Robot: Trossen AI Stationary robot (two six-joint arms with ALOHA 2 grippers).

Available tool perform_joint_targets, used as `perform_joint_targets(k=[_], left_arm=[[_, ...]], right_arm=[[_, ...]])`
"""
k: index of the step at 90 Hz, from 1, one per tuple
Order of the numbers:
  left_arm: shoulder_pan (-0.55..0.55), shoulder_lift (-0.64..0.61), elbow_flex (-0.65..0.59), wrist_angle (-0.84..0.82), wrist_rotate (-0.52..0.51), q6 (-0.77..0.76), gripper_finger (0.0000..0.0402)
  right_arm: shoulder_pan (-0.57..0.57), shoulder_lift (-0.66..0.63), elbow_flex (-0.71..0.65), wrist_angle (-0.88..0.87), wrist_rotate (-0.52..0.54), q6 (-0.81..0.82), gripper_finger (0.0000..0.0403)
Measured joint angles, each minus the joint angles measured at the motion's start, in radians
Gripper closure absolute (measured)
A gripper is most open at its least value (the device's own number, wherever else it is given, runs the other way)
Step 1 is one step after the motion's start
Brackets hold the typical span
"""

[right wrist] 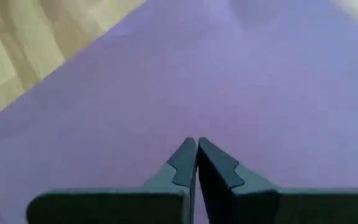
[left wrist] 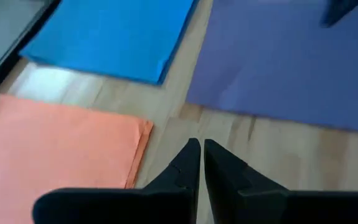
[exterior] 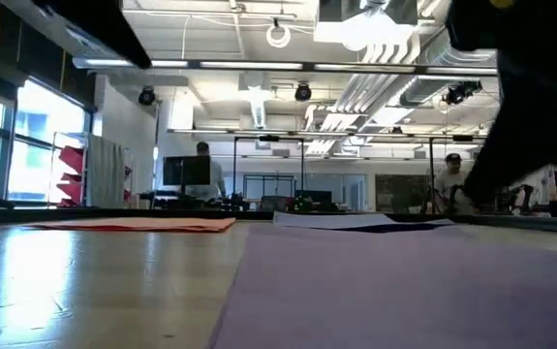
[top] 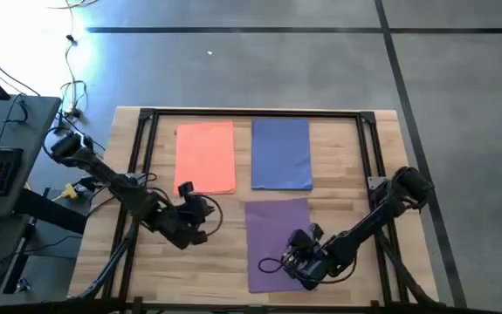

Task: Organize paper
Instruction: Return to Home Position

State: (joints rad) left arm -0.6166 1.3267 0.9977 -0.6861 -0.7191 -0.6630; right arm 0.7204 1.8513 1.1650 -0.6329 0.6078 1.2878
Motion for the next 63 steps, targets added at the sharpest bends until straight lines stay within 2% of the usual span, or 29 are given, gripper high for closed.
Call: perform_joint_targets(k=[9, 22, 32, 38, 45, 57, 63], left_arm=[[-0.023, -0.112, -0.013, -0.002, 0.003, 0.016, 0.0401], [-0.035, -0.334, -0.077, -0.026, 0.000, 0.009, 0.0401], [-0.031, -0.539, -0.169, -0.026, -0.027, -0.008, 0.0401], [-0.025, -0.668, -0.238, -0.028, -0.033, -0.009, 0.0401], [-0.014, -0.814, -0.321, -0.018, -0.031, -0.016, 0.0401], [0.020, -1.035, -0.460, 0.032, -0.020, -0.016, 0.0401], [0.046, -1.129, -0.522, 0.064, 0.020, -0.016, 0.0401]], right_arm=[[0.002, -0.076, 0.042, -0.220, 0.073, -0.062, 0.0403], [-0.017, -0.270, 0.013, -0.570, 0.165, 0.010, 0.0403], [-0.071, -0.481, -0.100, -0.599, 0.142, -0.002, 0.0403], [-0.112, -0.629, -0.208, -0.536, 0.106, -0.019, 0.0403], [-0.164, -0.806, -0.359, -0.375, 0.030, -0.083, 0.0403], [-0.282, -1.078, -0.635, 0.111, -0.092, -0.306, 0.0403], [-0.366, -1.180, -0.749, 0.334, -0.159, -0.428, 0.0403]])
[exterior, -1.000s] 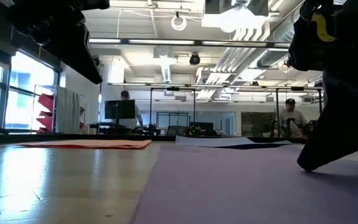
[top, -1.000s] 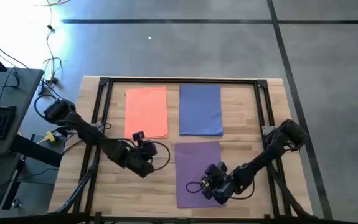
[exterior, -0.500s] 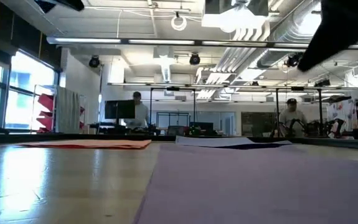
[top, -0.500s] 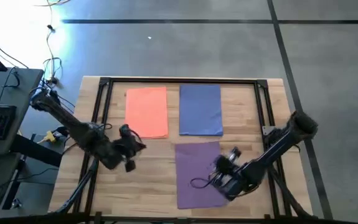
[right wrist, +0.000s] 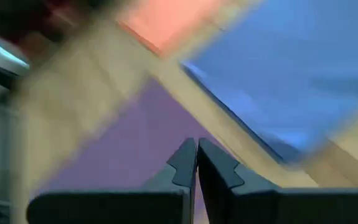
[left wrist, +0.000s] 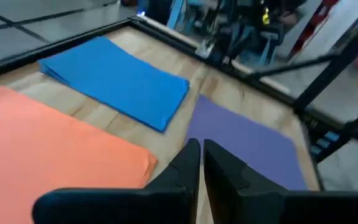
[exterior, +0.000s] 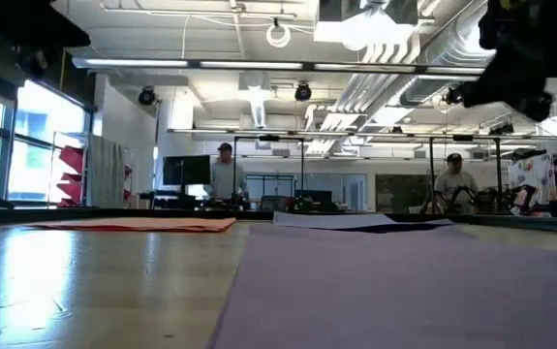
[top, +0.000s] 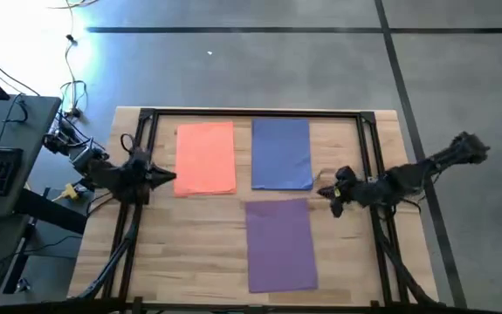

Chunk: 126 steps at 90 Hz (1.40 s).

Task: Organize paper
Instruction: Return to Home Position

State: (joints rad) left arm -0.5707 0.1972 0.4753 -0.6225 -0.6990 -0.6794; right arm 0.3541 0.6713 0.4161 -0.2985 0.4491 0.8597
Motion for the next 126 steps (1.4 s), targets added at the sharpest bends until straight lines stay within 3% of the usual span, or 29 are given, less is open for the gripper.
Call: perform_joint_targets(k=[17, 33, 42, 62, 71, 88, 103, 126], left_arm=[[0.073, -0.197, -0.145, 0.087, 0.079, 0.068, 0.0401], [0.167, -0.185, -0.212, 0.274, 0.174, 0.181, 0.0401], [0.230, -0.192, -0.254, 0.362, 0.247, 0.232, 0.0401], [0.395, -0.191, -0.356, 0.502, 0.408, 0.298, 0.0401], [0.490, -0.193, -0.397, 0.523, 0.458, 0.300, 0.0401], [0.629, -0.193, -0.465, 0.634, 0.684, 0.388, 0.0401], [0.663, -0.193, -0.464, 0.636, 0.664, 0.521, 0.0401], [0.662, -0.184, -0.463, 0.638, 0.637, 0.480, 0.0401]], right_arm=[[-0.273, -0.170, -0.196, 0.343, -0.226, -0.218, 0.0403], [-0.463, -0.210, -0.292, 0.527, -0.434, -0.350, 0.0403], [-0.521, -0.213, -0.340, 0.620, -0.488, -0.404, 0.0403], [-0.545, -0.219, -0.406, 0.692, -0.589, -0.602, 0.0403], [-0.544, -0.225, -0.406, 0.725, -0.619, -0.632, 0.0403], [-0.544, -0.228, -0.407, 0.707, -0.605, -0.602, 0.0403], [-0.544, -0.228, -0.407, 0.635, -0.603, -0.406, 0.0403], [-0.544, -0.227, -0.407, 0.525, -0.603, -0.341, 0.0403]])
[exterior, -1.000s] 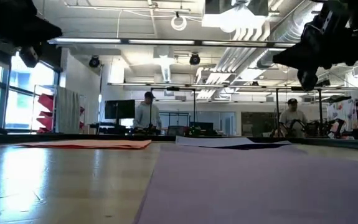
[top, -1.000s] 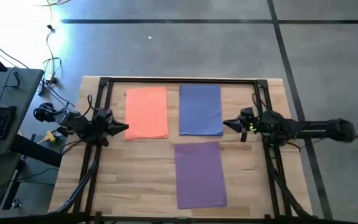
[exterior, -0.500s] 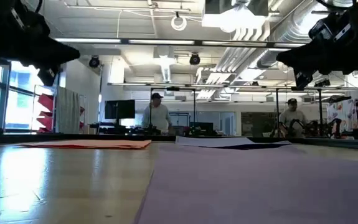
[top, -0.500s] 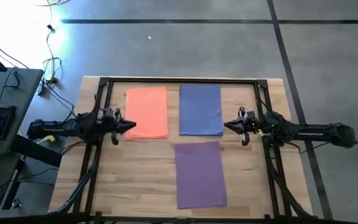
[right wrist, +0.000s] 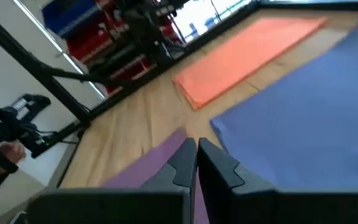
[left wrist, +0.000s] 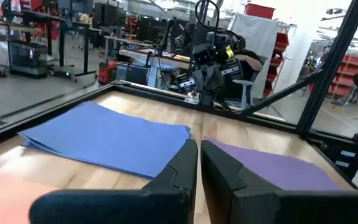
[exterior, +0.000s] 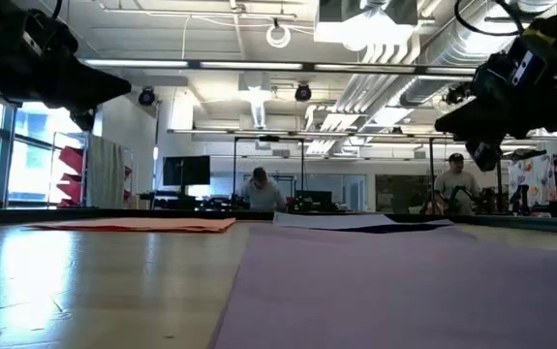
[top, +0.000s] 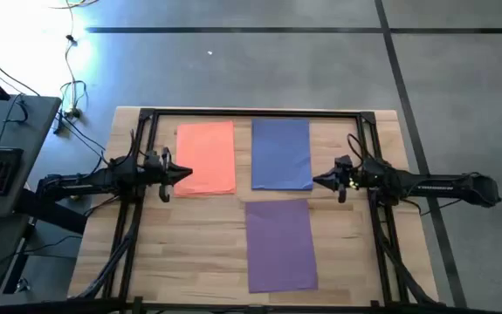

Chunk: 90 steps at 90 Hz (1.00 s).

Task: Organize paper
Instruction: Return to Home Position

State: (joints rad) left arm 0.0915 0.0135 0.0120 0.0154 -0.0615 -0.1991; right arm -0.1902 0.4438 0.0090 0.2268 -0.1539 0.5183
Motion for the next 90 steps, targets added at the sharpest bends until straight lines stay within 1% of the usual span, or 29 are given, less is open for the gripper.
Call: perform_joint_targets(k=[17, 22, 36, 60, 72, 90], left_arm=[[0.000, 0.000, 0.000, 0.000, 0.000, -0.007, 0.0401], [0.000, 0.000, 0.000, -0.001, 0.000, -0.007, 0.0401], [0.000, 0.000, 0.000, -0.001, 0.000, -0.007, 0.0401], [0.000, 0.000, 0.000, -0.002, -0.002, -0.007, 0.0401], [0.000, 0.003, 0.001, -0.002, -0.003, -0.007, 0.0401], [0.000, 0.008, 0.001, -0.002, -0.003, -0.007, 0.0401]], right_arm=[[0.002, -0.001, 0.000, -0.044, 0.000, 0.000, 0.0403], [0.014, -0.025, 0.000, -0.077, 0.004, 0.000, 0.0403], [0.054, -0.179, 0.000, -0.190, 0.002, 0.000, 0.0403], [0.032, -0.441, 0.000, -0.188, 0.007, -0.002, 0.0403], [0.020, -0.420, 0.002, -0.131, 0.006, -0.002, 0.0403], [0.020, -0.411, 0.003, -0.171, 0.005, -0.002, 0.0402]])
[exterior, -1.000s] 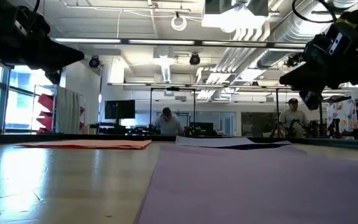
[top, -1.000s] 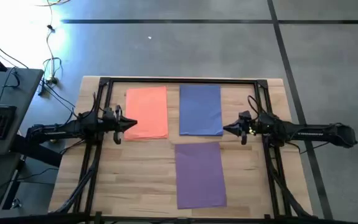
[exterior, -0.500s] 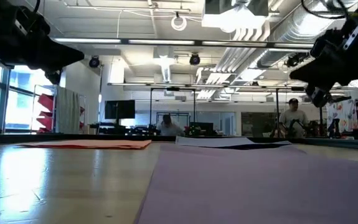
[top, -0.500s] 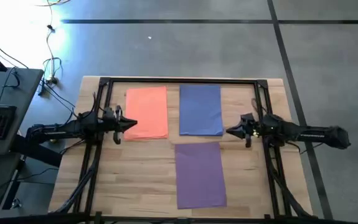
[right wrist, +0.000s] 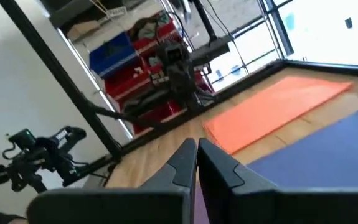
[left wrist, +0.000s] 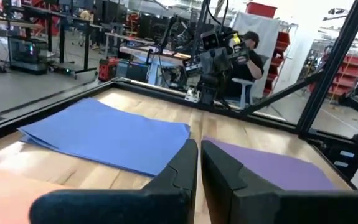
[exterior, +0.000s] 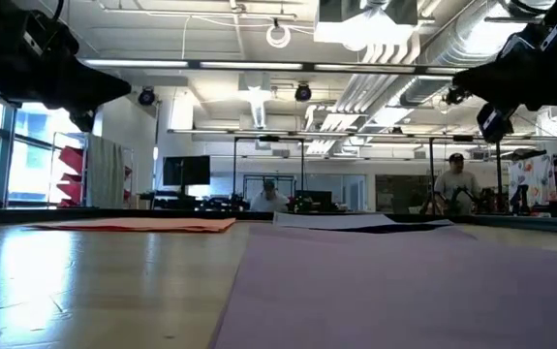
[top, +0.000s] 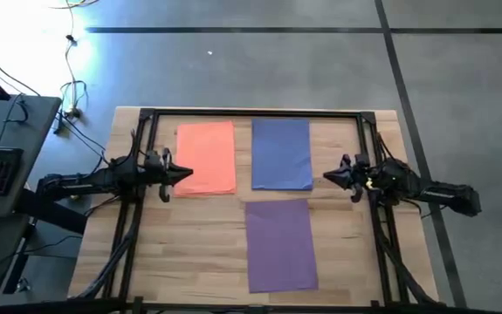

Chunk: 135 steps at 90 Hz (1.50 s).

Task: Organize paper
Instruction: Return to Home Position

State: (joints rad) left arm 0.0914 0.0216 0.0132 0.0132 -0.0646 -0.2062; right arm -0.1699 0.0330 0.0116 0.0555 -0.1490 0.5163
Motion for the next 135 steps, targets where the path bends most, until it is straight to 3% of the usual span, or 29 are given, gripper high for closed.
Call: perform_joint_targets(k=[32, 135], left_arm=[[0.000, 0.000, 0.000, 0.000, 0.001, 0.000, 0.0401], [0.000, 0.000, 0.000, 0.000, 0.001, 0.000, 0.0401]], right_arm=[[0.000, 0.021, 0.002, -0.038, 0.051, -0.268, 0.0402], [0.000, 0.019, 0.002, -0.041, 0.048, -0.229, 0.0403]])
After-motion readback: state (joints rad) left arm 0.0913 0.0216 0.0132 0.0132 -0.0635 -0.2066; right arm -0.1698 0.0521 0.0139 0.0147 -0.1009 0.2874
